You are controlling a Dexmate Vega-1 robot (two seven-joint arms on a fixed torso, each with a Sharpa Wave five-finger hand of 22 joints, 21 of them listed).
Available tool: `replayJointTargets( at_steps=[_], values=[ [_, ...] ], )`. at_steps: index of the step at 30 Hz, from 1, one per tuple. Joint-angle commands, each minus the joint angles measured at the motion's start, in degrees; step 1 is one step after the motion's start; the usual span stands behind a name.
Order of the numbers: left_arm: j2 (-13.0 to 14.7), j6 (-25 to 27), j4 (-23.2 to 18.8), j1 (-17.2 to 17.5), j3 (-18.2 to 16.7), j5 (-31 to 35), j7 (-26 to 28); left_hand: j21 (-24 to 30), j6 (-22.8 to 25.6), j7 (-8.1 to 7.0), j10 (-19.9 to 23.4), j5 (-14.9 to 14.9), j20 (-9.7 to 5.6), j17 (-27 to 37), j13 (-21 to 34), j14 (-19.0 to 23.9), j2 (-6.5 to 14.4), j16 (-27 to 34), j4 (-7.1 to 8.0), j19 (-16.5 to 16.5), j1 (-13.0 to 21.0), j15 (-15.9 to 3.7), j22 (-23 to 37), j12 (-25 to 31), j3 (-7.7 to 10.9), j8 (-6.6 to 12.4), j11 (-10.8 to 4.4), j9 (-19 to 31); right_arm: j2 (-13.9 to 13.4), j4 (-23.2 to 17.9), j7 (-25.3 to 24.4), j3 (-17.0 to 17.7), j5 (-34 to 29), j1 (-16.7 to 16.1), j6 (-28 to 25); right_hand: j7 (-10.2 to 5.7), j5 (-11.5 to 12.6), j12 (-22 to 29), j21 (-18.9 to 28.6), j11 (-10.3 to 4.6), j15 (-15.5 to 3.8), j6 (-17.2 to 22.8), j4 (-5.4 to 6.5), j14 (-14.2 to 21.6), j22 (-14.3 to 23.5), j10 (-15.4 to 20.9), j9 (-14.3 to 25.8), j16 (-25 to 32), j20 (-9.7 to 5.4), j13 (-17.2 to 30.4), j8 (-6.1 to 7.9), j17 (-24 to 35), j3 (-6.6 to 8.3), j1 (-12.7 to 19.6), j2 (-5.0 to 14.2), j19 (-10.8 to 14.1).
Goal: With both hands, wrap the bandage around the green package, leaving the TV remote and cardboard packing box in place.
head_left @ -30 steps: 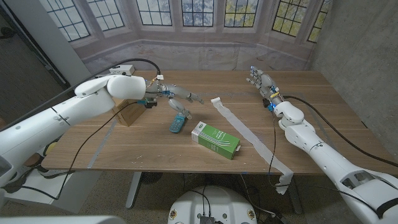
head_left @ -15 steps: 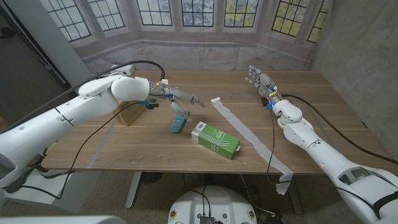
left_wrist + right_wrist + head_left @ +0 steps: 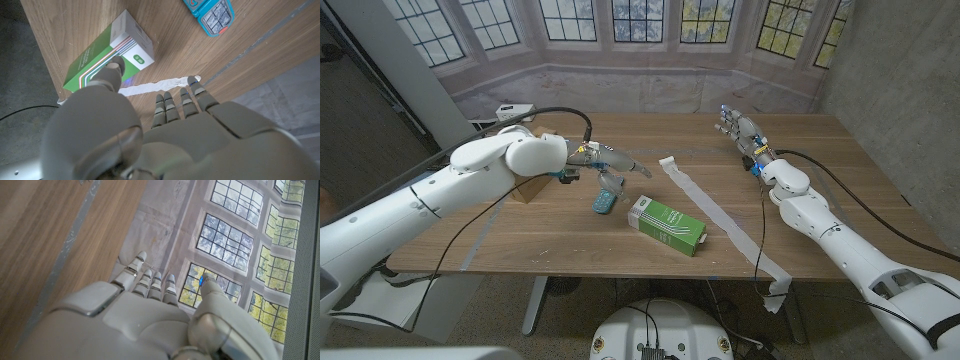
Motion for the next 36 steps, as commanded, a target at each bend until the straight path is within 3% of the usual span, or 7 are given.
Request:
replayJointTargets(
  at_steps=[1,10,36],
  values=[
    [0.94,5.42,-5.16,5.2,-1.6,4.98,2.38,0.33,0.48,0.49,0.25,-0.09,-0.06,0.11,0.35,0.81,-0.66,0.3,0.22,0.74,0.13,0.03,0.13,0.67,-0.44,0.07,0.39,0.14,-0.82,-0.2,0.84,-0.33,-0.19,-0.3,-0.8,0.15,-0.15,0.14,-0.1,0.48,0.08,-0.16,-0.37,0.11,0.13,0.07,0.16,0.3,-2.3,0.1,-0.04,0.22,-0.05,0.74,-0.02,0.4],
    [1.32,9.89,-8.41,8.96,-2.56,8.07,4.51,0.37,1.28,1.24,0.17,-0.22,0.38,0.26,0.97,1.07,-1.2,0.3,0.69,0.71,-0.72,0.5,0.19,1.32,-1.32,0.19,0.96,0.24,-1.21,-0.2,1.45,-0.69,-0.43,-0.11,-1.38,0.21,-0.15,0.15,-0.14,0.52,0.23,-0.28,-0.44,0.06,0.13,0.06,0.17,0.27,-2.24,0.11,-0.05,0.23,-0.1,0.76,-0.04,0.36],
    [-0.8,12.79,-10.2,10.56,0.04,14.66,3.09,0.46,2.09,1.7,-0.1,0.03,0.88,0.55,2.38,1.68,-2.79,0.42,1.24,0.56,-2.7,1.16,0.31,2.8,-3.35,0.09,1.46,0.42,-2.22,-1.57,1.26,-0.25,0.14,-2.66,-1.36,0.32,-0.15,0.14,-0.17,0.42,0.33,-0.5,-0.64,0.09,0.14,0.01,0.17,0.25,-2.05,0.13,-0.03,0.24,-0.22,0.84,-0.12,0.34]
  ],
)
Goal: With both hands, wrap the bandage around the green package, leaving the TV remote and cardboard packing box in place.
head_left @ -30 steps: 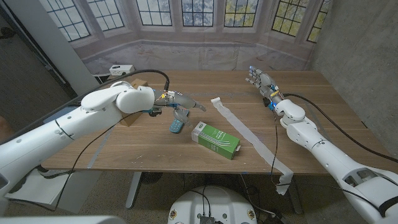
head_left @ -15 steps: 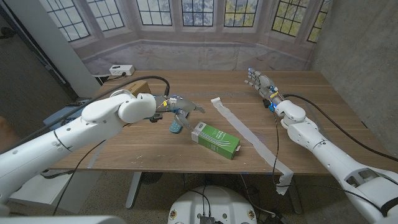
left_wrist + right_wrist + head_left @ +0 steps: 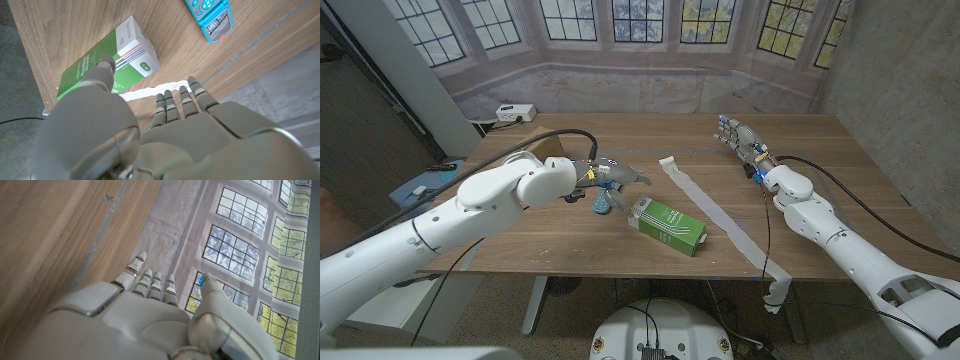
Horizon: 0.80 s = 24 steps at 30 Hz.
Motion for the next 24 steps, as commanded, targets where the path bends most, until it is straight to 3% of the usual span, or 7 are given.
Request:
replayJointTargets(
  at_steps=[1,9,24],
  values=[
    [-0.67,1.53,-0.89,1.63,1.05,4.01,0.45,0.49,0.6,0.15,0.74,0.04,0.36,0.29,0.35,0.68,-0.37,0.43,-0.05,0.53,-0.26,0.11,0.33,0.59,-0.36,0.11,0.08,0.17,-0.29,-0.44,-0.25,0.19,0.15,-0.93,0.14,0.12,-0.15,0.14,-0.18,0.12,0.31,-0.32,-0.42,0.09,0.14,0.31,0.17,0.25,-2.06,0.14,-0.03,0.25,0.01,0.84,-0.13,0.33],
    [-0.87,1.67,-0.64,3.02,0.82,5.44,1.8,0.61,1.36,0.11,0.95,0.16,0.52,0.34,0.83,1.17,-0.22,0.53,-0.12,0.72,-0.1,0.25,0.37,1.21,-0.54,0.3,0.2,0.24,-0.23,-0.29,-0.17,0.01,0.18,-1.34,0.1,0.11,-0.15,0.11,-0.19,0.1,0.3,-0.35,-0.47,0.08,0.14,0.23,0.17,0.24,-2.04,0.14,-0.01,0.25,-0.03,0.86,-0.14,0.33],
    [-2.65,0.42,1.96,2.3,2.1,8.51,2.29,0.67,1.81,0.33,0.79,0.27,0.63,0.32,1.47,1.33,-0.1,0.41,-0.42,0.77,0.53,0.76,0.41,1.86,-0.65,0.31,0.26,0.32,0.4,1.2,0.52,-0.53,0.03,-0.43,0.04,0.21,-0.14,0.11,-0.19,0.1,0.34,-0.53,-0.6,0.12,0.14,0.2,0.17,0.23,-1.98,0.15,-0.02,0.24,-0.09,0.94,-0.18,0.35]
  ],
)
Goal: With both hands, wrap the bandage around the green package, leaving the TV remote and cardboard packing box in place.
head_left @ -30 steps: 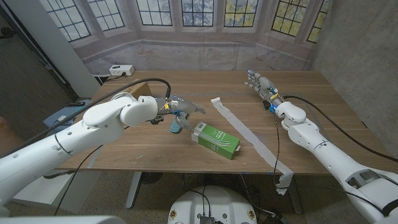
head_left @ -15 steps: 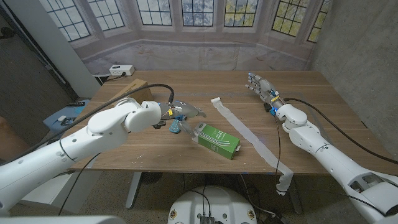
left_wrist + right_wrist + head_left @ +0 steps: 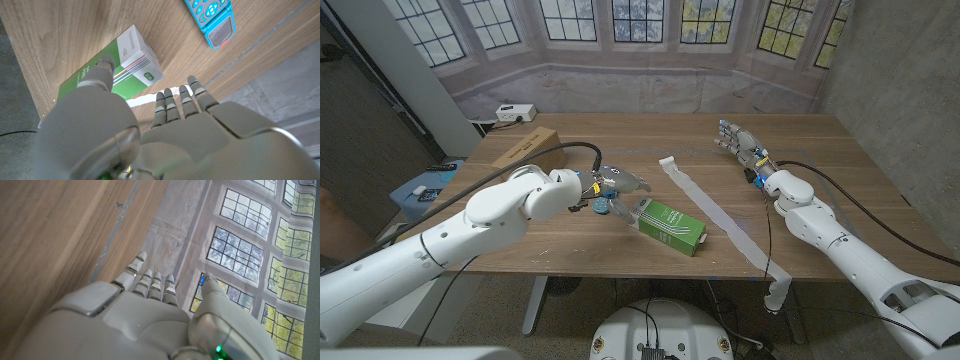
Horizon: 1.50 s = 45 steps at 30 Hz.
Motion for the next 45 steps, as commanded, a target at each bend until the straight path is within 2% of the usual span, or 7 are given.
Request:
replayJointTargets(
  at_steps=[1,16,29,45],
  values=[
    [-1.64,-1.02,2.3,-0.43,1.03,2.19,0.46,0.2,0.42,-0.05,0.22,0.27,-0.03,0.05,0.37,0.31,-0.09,0.4,-0.1,0.17,0.57,0.36,0.16,0.47,-0.05,0.31,0.21,0.34,0.48,1.08,0.49,-0.4,-0.15,0.63,0.11,-0.13,-0.14,0.11,-0.2,0.13,0.33,-0.22,-0.28,0.1,0.14,0.19,0.17,0.22,-2.0,0.15,-0.02,0.25,0.23,0.64,0.13,0.33],
    [-3.69,-2.78,4.34,-2.1,2.8,2.4,-0.4,0.2,0.55,0.03,0.03,0.27,0.14,0.06,0.89,0.41,-0.2,0.33,-0.17,0.05,0.76,0.54,0.19,0.98,-0.33,0.21,0.25,0.39,0.12,0.71,0.25,-0.23,-0.05,-0.06,-0.02,-0.19,-0.15,0.09,-0.2,0.09,0.29,-0.3,-0.33,0.06,0.14,0.12,0.18,0.2,-2.04,0.16,0.0,0.26,0.14,0.63,0.12,0.33],
    [-4.49,-3.27,5.03,-3.55,3.95,2.19,-3.26,0.43,3.09,-0.48,1.34,0.23,0.14,0.17,1.74,1.53,0.13,0.62,0.05,0.45,0.72,0.03,0.27,2.46,-0.8,0.95,0.01,0.53,0.14,0.66,-0.37,0.14,0.35,-1.15,0.25,-0.15,-0.13,0.11,-0.2,0.01,0.27,-0.31,-0.39,0.05,0.14,0.13,0.18,0.19,-2.04,0.16,0.04,0.26,0.1,0.67,0.16,0.34],
    [-5.47,-4.3,6.55,-4.2,4.93,3.68,-2.26,0.51,3.29,-0.71,1.15,0.25,0.06,0.21,2.36,1.89,0.43,0.62,-0.07,0.53,1.18,-0.08,0.31,3.09,-0.98,0.78,0.05,0.64,1.29,3.15,0.79,-0.15,0.74,-1.04,1.68,-0.15,-0.13,0.11,-0.2,0.03,0.27,-0.36,-0.43,0.09,0.14,0.13,0.18,0.2,-2.03,0.16,0.06,0.28,0.04,0.68,0.18,0.35]
  ],
)
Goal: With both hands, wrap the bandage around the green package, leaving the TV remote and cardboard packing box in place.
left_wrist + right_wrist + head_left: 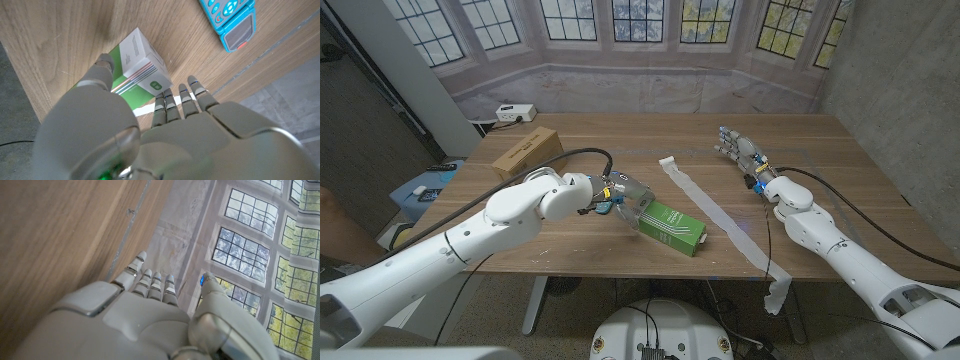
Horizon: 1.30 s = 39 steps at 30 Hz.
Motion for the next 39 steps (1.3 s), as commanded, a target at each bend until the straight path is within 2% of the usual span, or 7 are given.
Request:
replayJointTargets(
  at_steps=[1,10,18,20,29,34,39],
  values=[
    [-1.05,-0.97,1.75,-0.93,1.0,0.89,0.54,0.51,0.56,-0.25,0.42,0.25,0.08,0.23,0.27,0.47,0.4,0.17,-0.09,0.55,0.74,-0.09,0.33,0.44,-0.03,0.4,-0.11,0.1,1.03,2.07,0.96,-0.15,0.46,0.04,1.39,0.06,-0.13,0.11,-0.2,0.03,0.28,-0.14,-0.44,0.09,0.14,0.12,0.18,0.2,-2.03,0.17,0.06,0.28,0.03,0.69,0.18,0.35],
    [-1.91,-1.76,3.67,-1.51,1.69,1.46,1.9,0.75,1.37,-0.56,0.98,0.22,-0.01,0.27,0.66,1.03,0.66,0.29,-0.19,1.08,1.18,-0.31,0.36,1.13,-0.12,0.57,-0.6,0.18,1.6,3.29,1.13,-0.23,0.49,0.26,1.92,0.04,-0.13,0.12,-0.21,0.09,0.31,-0.17,-0.47,0.07,0.14,0.12,0.18,0.2,-2.05,0.17,0.07,0.28,0.0,0.7,0.19,0.34],
    [-1.83,-2.16,4.14,-1.04,1.75,2.93,4.39,1.52,6.1,-2.27,4.57,0.13,-0.26,0.57,1.87,4.43,1.45,1.21,-0.6,3.05,3.07,-2.17,0.45,3.95,-0.21,2.07,-1.81,0.73,1.51,3.39,1.12,-0.18,0.55,0.09,1.82,0.02,-0.12,0.13,-0.22,0.11,0.3,-0.15,-0.49,0.04,0.14,0.14,0.18,0.18,-2.08,0.17,0.09,0.28,-0.02,0.72,0.22,0.32],
    [-1.82,-2.2,4.24,-0.81,1.7,3.22,5.06,1.63,6.25,-2.23,4.64,0.1,-0.22,0.59,1.95,4.75,1.4,1.3,-0.62,3.32,3.16,-2.3,0.46,4.07,-0.28,2.11,-1.86,0.77,1.54,3.46,1.15,-0.17,0.57,0.1,1.89,0.02,-0.12,0.13,-0.22,0.1,0.29,-0.2,-0.49,0.05,0.14,0.14,0.18,0.18,-2.08,0.17,0.08,0.29,-0.02,0.73,0.23,0.31],
    [-1.63,-2.54,4.3,0.5,1.44,4.74,8.38,2.61,14.09,-4.75,10.08,0.06,-0.76,1.42,3.53,9.41,2.08,2.72,-0.63,5.9,5.11,-4.48,0.59,7.6,-1.08,5.39,-4.1,1.61,1.53,3.4,1.19,-0.12,0.65,-0.09,2.01,0.02,-0.12,0.13,-0.22,0.13,0.29,-0.19,-0.51,0.03,0.14,0.12,0.18,0.18,-2.05,0.17,0.1,0.29,-0.07,0.73,0.24,0.32],
    [-1.43,-2.44,3.88,1.09,1.08,4.95,8.96,2.97,16.64,-5.26,12.87,0.15,-0.9,1.96,4.23,11.72,2.46,3.59,-0.48,6.84,5.58,-5.88,0.64,9.14,-1.58,6.73,-5.16,1.96,1.43,3.11,1.11,-0.15,0.66,-0.35,1.87,0.04,-0.12,0.12,-0.22,0.06,0.31,-0.18,-0.52,0.05,0.14,0.1,0.18,0.19,-2.04,0.17,0.11,0.3,-0.09,0.73,0.24,0.32],
    [-1.09,-2.11,3.1,1.86,0.25,4.68,9.73,3.05,17.17,-5.21,13.08,0.17,-1.02,2.12,4.43,12.32,2.56,3.83,-0.41,7.03,5.67,-6.14,0.65,9.32,-1.8,7.05,-5.22,2.06,1.04,2.35,1.0,-0.21,0.46,-0.53,1.54,0.06,-0.12,0.13,-0.21,0.06,0.3,-0.16,-0.53,0.06,0.14,0.11,0.18,0.19,-2.06,0.17,0.13,0.3,-0.1,0.74,0.25,0.33]
  ],
)
